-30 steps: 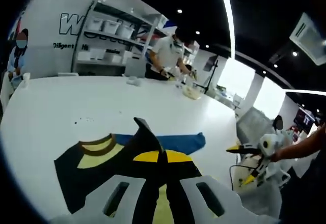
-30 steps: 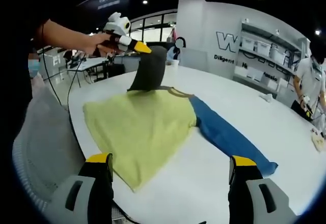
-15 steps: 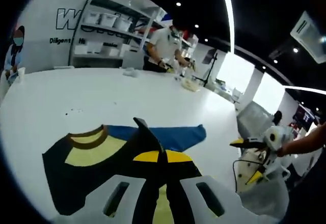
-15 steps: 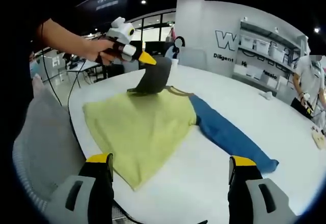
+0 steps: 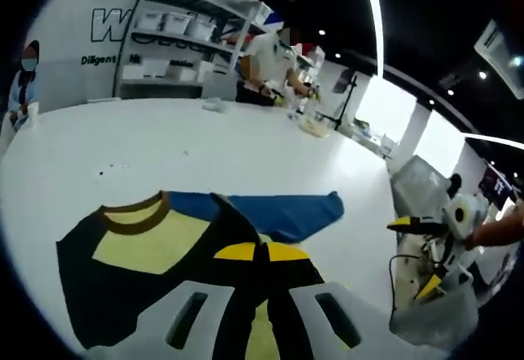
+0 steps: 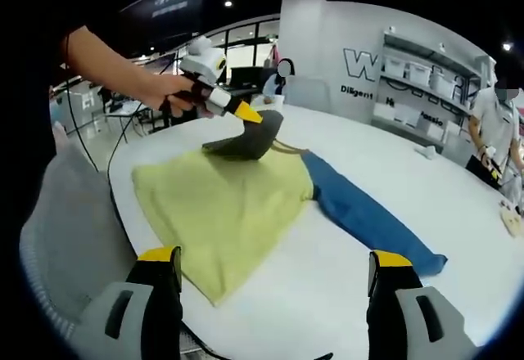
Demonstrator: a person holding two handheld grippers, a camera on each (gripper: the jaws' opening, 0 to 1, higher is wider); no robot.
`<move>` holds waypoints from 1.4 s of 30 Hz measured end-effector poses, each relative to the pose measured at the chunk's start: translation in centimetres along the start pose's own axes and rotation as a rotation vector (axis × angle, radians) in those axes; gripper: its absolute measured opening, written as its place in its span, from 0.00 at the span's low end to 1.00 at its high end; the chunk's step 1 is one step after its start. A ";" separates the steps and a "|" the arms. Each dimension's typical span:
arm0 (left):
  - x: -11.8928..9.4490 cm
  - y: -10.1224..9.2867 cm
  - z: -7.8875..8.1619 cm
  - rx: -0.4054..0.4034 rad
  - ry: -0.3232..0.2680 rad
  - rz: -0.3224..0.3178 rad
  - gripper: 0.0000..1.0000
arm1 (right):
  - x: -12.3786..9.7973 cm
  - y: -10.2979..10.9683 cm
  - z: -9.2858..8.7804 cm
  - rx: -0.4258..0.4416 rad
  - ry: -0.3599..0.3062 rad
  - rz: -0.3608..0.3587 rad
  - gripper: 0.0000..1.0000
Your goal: Fold the garment on the visible template until the final outline fits inside the template.
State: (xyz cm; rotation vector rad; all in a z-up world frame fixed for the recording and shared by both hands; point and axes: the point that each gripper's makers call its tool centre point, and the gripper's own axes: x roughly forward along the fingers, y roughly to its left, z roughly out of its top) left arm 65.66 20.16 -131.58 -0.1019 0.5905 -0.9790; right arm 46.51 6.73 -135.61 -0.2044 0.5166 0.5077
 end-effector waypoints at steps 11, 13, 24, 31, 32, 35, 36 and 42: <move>1.5 -0.4 1.5 0.017 -0.030 0.030 0.01 | -0.1 -0.3 -0.3 0.015 -0.002 -0.009 0.93; 1.9 -0.3 1.1 0.020 -0.022 0.034 0.01 | -0.1 -0.3 -0.3 0.015 -0.002 -0.009 0.93; 3.8 0.9 -1.0 0.046 0.041 0.087 0.01 | -0.4 -0.6 -0.6 0.024 0.002 -0.015 0.93; 4.9 0.7 -2.3 0.089 0.087 0.078 0.01 | -0.6 -1.0 -0.7 0.033 0.001 -0.022 0.93; 5.0 0.8 -2.5 0.089 0.093 0.077 0.01 | -0.6 -1.0 -0.7 0.033 0.001 -0.022 0.93; 5.3 0.7 -2.9 0.099 0.104 0.072 0.01 | -0.5 -1.0 -0.8 0.034 0.000 -0.021 0.93; 5.5 0.6 -3.1 0.112 0.110 0.067 0.01 | -0.5 -1.1 -0.8 0.033 0.000 -0.021 0.93; 6.2 0.6 -4.2 0.144 0.144 0.059 0.01 | -0.4 -1.0 -1.1 0.042 -0.003 -0.014 0.94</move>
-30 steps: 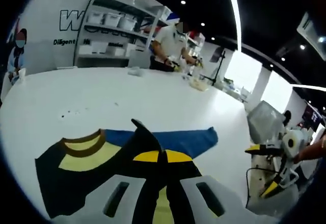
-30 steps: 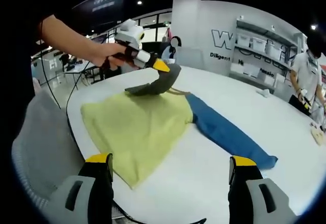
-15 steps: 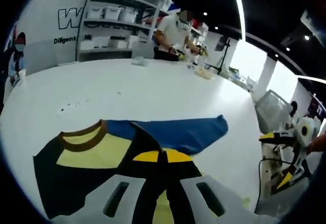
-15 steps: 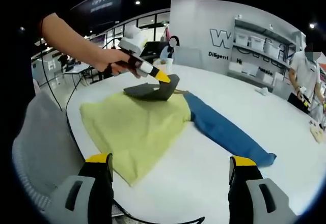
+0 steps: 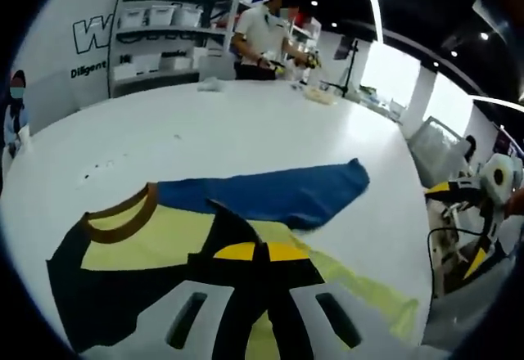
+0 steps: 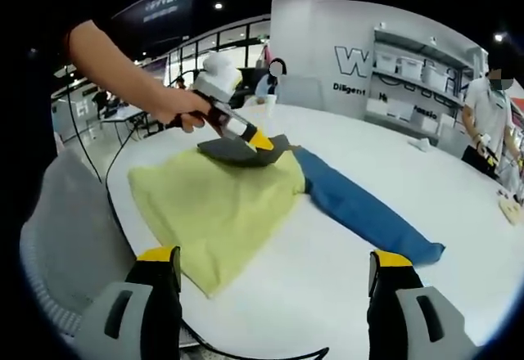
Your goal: Fold the garment on the visible template until the final outline fits inside the template.
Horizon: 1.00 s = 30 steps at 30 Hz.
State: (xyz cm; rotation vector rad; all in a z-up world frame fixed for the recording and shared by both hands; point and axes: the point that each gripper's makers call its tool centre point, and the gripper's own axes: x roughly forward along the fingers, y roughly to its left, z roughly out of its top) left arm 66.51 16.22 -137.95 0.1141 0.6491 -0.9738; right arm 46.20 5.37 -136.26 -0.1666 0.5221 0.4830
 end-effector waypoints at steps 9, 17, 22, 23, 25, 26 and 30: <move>1.3 -0.3 -1.5 -0.005 0.045 -0.008 0.01 | 0.1 0.3 -0.3 0.004 0.005 0.012 0.94; 2.1 -1.1 -1.9 -0.005 0.056 -0.033 0.02 | -0.1 0.0 -0.4 0.009 0.006 0.007 0.94; 2.3 -2.3 -2.0 -0.026 0.056 -0.094 0.06 | -0.2 0.0 -0.5 0.013 0.008 0.004 0.94; 2.3 -2.4 -2.1 -0.024 0.057 -0.096 0.06 | -0.2 0.0 -0.5 0.014 0.007 0.004 0.94; 2.3 -2.5 -2.3 -0.029 0.065 -0.098 0.07 | -0.2 0.1 -0.5 0.016 0.006 0.003 0.94; 2.3 -2.5 -2.4 -0.030 0.066 -0.098 0.07 | -0.2 0.1 -0.5 0.013 0.007 0.004 0.94; 2.2 -2.5 -2.6 -0.031 0.069 -0.096 0.06 | -0.3 0.2 -0.5 0.015 0.005 0.003 0.94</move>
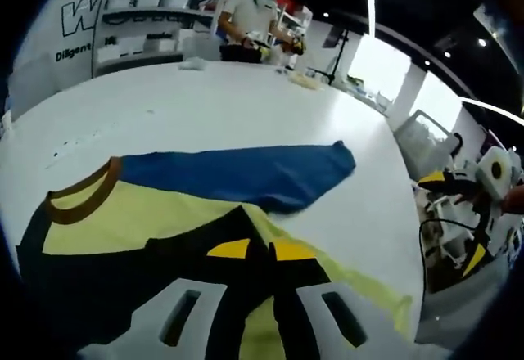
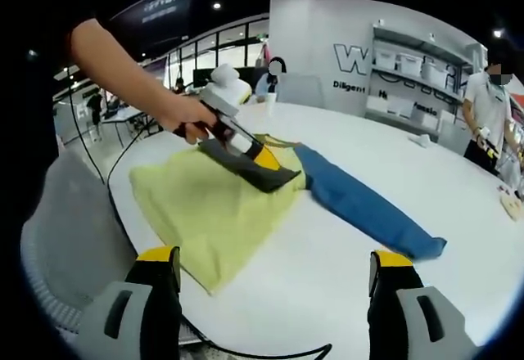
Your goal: Fold the garment on the visible template until the final outline fits inside the template.
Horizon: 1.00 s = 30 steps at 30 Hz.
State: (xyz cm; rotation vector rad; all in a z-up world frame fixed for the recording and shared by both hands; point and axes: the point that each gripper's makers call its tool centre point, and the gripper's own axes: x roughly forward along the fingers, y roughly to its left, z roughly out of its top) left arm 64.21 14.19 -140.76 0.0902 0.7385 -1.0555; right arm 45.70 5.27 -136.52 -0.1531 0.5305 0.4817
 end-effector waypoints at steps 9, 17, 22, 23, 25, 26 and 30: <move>-2.8 2.0 1.0 0.134 -0.058 0.049 0.06 | 0.1 -0.2 0.2 -0.004 -0.007 0.000 0.94; -6.3 4.4 1.0 0.148 -0.086 0.104 0.05 | 0.5 -0.2 0.6 -0.011 -0.008 0.007 0.93; -8.2 5.2 0.7 0.140 -0.105 0.127 0.05 | 0.7 -0.5 0.9 -0.019 -0.010 0.006 0.93; -8.5 5.4 0.7 0.139 -0.107 0.131 0.05 | 0.7 -0.7 1.1 -0.018 -0.012 0.006 0.93; -9.2 5.8 0.5 0.132 -0.113 0.142 0.05 | 0.8 -0.8 1.2 -0.019 -0.014 0.007 0.93; -9.7 6.0 0.4 0.125 -0.117 0.149 0.06 | 0.9 -0.9 1.3 -0.022 -0.013 0.007 0.93; -11.1 6.8 -0.2 0.109 -0.125 0.174 0.07 | 1.1 -1.3 1.6 -0.027 -0.017 0.008 0.94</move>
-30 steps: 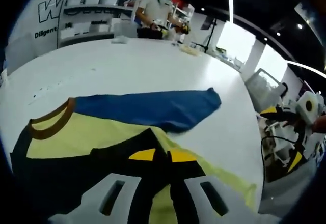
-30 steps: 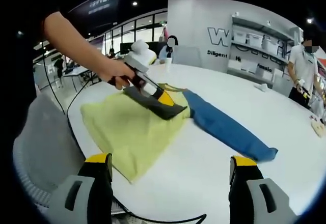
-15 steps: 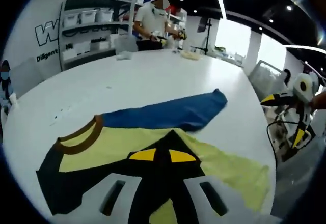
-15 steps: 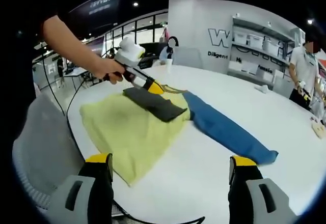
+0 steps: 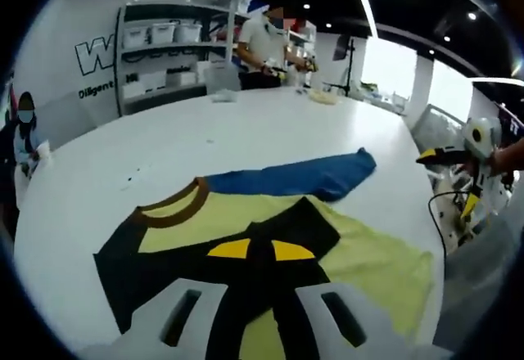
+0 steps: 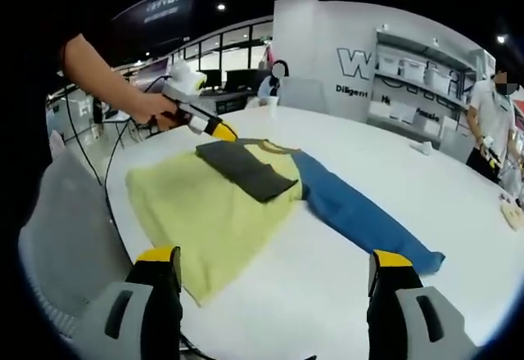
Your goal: Fold the garment on the visible template until the final outline fits inside the template.
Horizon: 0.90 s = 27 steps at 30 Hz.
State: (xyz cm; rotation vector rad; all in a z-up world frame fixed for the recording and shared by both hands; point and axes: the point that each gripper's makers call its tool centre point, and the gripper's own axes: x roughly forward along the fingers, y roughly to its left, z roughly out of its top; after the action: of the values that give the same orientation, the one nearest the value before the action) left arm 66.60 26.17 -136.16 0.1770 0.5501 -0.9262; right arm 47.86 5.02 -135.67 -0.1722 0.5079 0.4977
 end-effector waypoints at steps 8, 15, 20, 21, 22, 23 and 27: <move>-2.6 2.1 -1.5 -0.017 0.007 0.052 0.09 | 0.2 -0.4 0.5 -0.009 -0.007 0.000 0.94; -5.1 3.2 -2.6 -0.020 0.009 0.082 0.12 | 0.3 -0.5 0.8 -0.015 -0.008 0.003 0.94; -6.5 3.8 -3.1 -0.030 -0.003 0.092 0.17 | 0.4 -0.7 1.1 -0.015 -0.011 0.002 0.94; -6.7 3.8 -3.2 -0.033 -0.004 0.093 0.19 | 0.5 -0.8 1.1 -0.014 -0.012 0.001 0.95; -7.0 3.9 -3.4 -0.034 -0.005 0.094 0.21 | 0.5 -0.9 1.1 -0.015 -0.011 0.000 0.95; -7.2 4.0 -3.6 -0.037 -0.005 0.093 0.25 | 0.6 -1.1 1.2 -0.016 -0.010 -0.001 0.95; -8.3 3.9 -4.0 -0.058 -0.020 0.084 0.37 | 0.7 -1.8 1.4 -0.010 -0.011 -0.011 0.95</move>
State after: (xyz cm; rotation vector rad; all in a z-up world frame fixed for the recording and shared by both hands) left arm 64.28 35.88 -135.54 0.1373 0.5461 -0.8284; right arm 49.85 4.18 -134.76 -0.1818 0.4939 0.4905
